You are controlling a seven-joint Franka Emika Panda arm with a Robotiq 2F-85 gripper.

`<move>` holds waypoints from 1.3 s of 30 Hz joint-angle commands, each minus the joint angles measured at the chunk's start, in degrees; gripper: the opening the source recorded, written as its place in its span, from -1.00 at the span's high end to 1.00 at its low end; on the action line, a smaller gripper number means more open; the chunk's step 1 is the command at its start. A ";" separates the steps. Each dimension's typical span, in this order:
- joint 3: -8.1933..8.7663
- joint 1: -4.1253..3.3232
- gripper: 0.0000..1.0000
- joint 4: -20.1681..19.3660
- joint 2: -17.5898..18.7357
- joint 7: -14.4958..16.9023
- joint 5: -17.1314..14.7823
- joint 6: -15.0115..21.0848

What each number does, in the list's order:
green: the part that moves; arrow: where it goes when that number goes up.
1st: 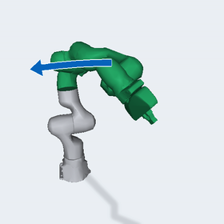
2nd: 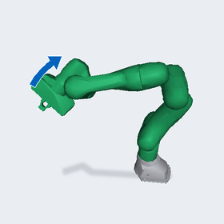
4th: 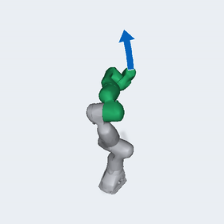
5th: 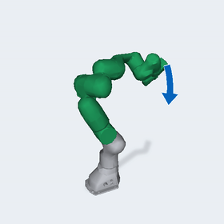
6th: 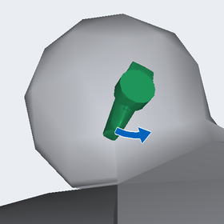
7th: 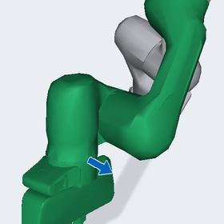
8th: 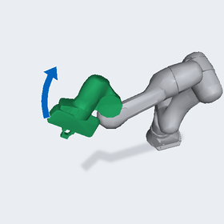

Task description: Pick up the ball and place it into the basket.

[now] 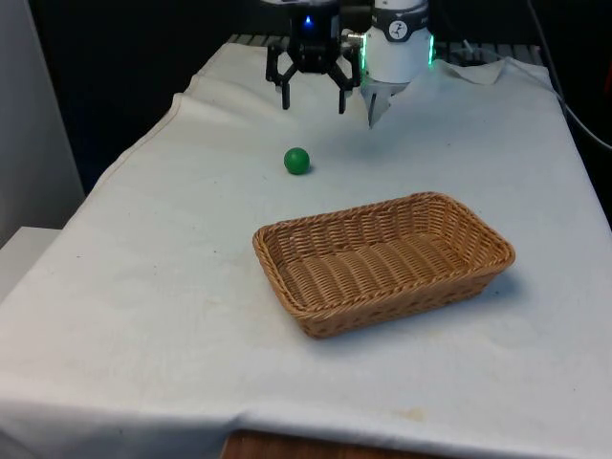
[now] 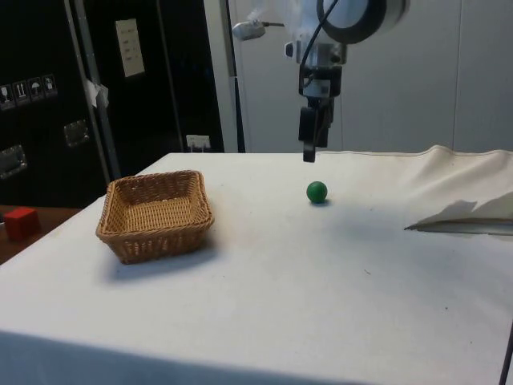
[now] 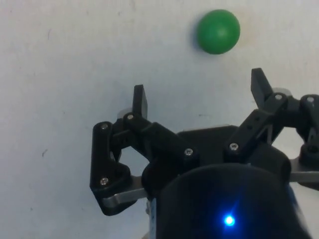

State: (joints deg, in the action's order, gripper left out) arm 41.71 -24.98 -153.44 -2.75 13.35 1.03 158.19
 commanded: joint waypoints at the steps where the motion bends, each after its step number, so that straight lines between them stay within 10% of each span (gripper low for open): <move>1: -0.17 -0.46 -1.00 -0.52 -0.17 1.32 -2.01 0.92; 13: -1.89 -0.52 -1.00 0.00 4.53 5.39 -9.05 3.84; 39: -2.41 0.46 -1.00 1.95 10.20 8.14 -11.34 5.50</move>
State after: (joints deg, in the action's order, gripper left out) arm 40.34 -25.15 -151.03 8.59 20.00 -8.71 163.35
